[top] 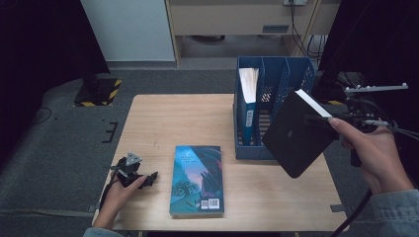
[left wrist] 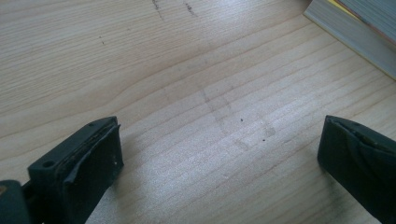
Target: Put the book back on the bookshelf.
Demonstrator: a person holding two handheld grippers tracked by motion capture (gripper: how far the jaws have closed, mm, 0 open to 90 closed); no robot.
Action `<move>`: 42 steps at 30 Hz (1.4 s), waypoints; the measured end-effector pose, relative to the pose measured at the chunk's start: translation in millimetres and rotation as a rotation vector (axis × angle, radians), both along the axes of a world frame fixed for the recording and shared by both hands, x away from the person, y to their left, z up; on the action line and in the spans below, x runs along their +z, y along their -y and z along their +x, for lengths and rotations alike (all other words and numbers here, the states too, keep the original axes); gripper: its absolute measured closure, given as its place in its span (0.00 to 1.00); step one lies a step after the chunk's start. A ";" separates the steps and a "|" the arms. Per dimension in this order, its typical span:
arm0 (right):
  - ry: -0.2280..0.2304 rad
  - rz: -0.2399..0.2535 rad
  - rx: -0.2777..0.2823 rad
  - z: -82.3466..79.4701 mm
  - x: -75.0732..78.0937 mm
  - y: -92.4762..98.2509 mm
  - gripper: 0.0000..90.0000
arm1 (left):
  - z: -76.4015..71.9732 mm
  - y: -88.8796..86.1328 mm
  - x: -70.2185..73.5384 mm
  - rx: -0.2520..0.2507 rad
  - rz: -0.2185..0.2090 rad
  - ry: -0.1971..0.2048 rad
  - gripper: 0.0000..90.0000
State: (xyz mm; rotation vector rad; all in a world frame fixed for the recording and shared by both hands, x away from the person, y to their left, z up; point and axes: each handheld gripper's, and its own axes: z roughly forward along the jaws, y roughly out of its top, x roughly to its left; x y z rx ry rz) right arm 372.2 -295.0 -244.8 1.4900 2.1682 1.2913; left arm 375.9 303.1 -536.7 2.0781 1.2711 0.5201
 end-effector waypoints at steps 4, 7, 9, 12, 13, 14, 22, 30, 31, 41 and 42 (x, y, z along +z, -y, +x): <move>-0.003 0.013 -0.025 9.0 4.8 3.3 0.58 | 0.0 0.1 0.0 0.000 -0.001 0.002 0.00; -0.001 0.005 -0.041 16.3 6.8 6.1 0.58 | 0.1 0.2 0.0 0.000 -0.001 0.002 0.00; -0.007 0.001 -0.056 21.0 6.7 8.4 0.58 | 0.6 -0.3 0.1 -0.007 0.003 0.001 0.00; 0.001 -0.015 -0.085 26.0 3.8 11.4 0.58 | 2.5 -0.3 -0.1 -0.017 -0.003 0.002 0.00; 0.003 -0.017 -0.096 27.2 2.5 12.5 0.58 | 2.9 -0.5 0.0 -0.020 -0.001 0.002 0.00; 0.003 -0.017 -0.096 27.2 2.5 12.5 0.58 | 2.9 -0.5 0.0 -0.020 -0.001 0.002 0.00; 0.011 -0.030 -0.156 37.4 3.8 22.0 0.58 | 3.0 -0.1 0.1 -0.017 0.000 0.001 0.00; 0.014 -0.049 -0.202 48.7 7.9 30.8 0.58 | 2.8 0.5 0.0 -0.013 0.000 0.001 0.00; 0.011 -0.053 -0.210 50.3 7.8 31.2 0.58 | 2.8 0.5 0.0 -0.014 0.000 0.001 0.00; -0.011 -0.070 -0.248 62.3 -0.7 42.0 0.58 | 2.8 1.3 0.2 -0.013 -0.001 -0.001 0.00; -0.011 -0.070 -0.248 62.3 -0.7 42.0 0.58 | 2.8 1.3 0.2 -0.013 -0.001 -0.001 0.00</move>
